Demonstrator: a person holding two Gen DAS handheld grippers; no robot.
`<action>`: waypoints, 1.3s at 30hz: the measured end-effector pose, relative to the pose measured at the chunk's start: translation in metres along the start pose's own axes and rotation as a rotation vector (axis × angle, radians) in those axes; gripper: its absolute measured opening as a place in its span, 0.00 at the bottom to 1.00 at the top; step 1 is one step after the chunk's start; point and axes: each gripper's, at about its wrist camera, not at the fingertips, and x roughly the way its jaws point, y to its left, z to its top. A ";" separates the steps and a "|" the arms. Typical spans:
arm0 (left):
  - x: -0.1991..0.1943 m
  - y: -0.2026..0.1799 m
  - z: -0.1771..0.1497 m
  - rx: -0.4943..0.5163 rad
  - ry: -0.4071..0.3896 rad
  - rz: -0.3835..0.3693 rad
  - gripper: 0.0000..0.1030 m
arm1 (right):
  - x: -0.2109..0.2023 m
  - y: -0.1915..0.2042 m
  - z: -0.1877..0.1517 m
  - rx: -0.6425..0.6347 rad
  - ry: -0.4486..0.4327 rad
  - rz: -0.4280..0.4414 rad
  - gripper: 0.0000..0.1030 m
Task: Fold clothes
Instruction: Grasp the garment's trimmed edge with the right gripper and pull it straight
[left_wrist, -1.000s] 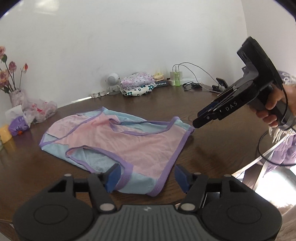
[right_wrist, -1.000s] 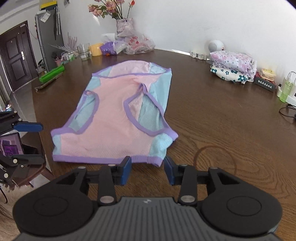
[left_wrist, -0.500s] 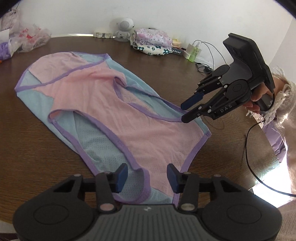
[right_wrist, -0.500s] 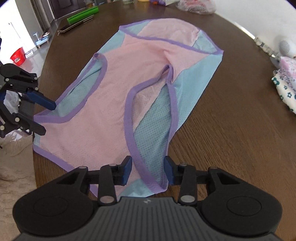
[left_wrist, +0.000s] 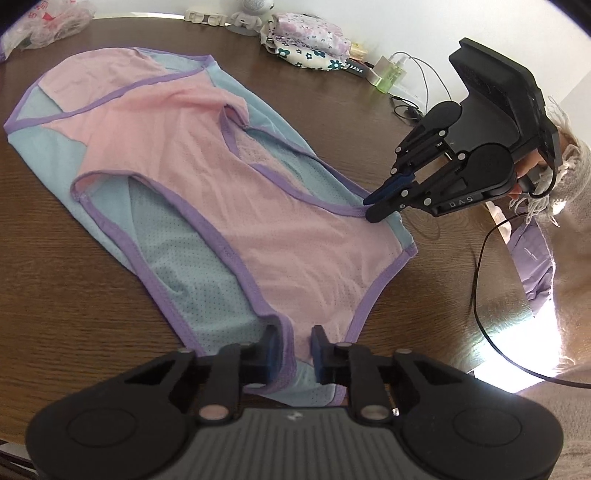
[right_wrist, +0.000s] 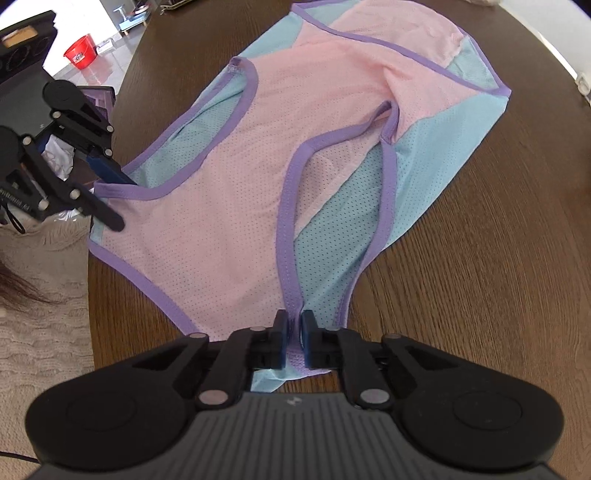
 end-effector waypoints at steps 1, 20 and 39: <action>0.000 -0.002 0.000 0.020 -0.007 0.002 0.03 | -0.003 0.003 -0.002 -0.010 -0.010 0.002 0.03; -0.005 -0.061 -0.063 0.702 -0.168 0.071 0.03 | -0.026 0.029 -0.064 -0.030 -0.093 0.063 0.03; -0.016 -0.023 -0.034 0.314 -0.139 -0.101 0.01 | -0.019 0.030 -0.047 0.006 -0.193 0.151 0.02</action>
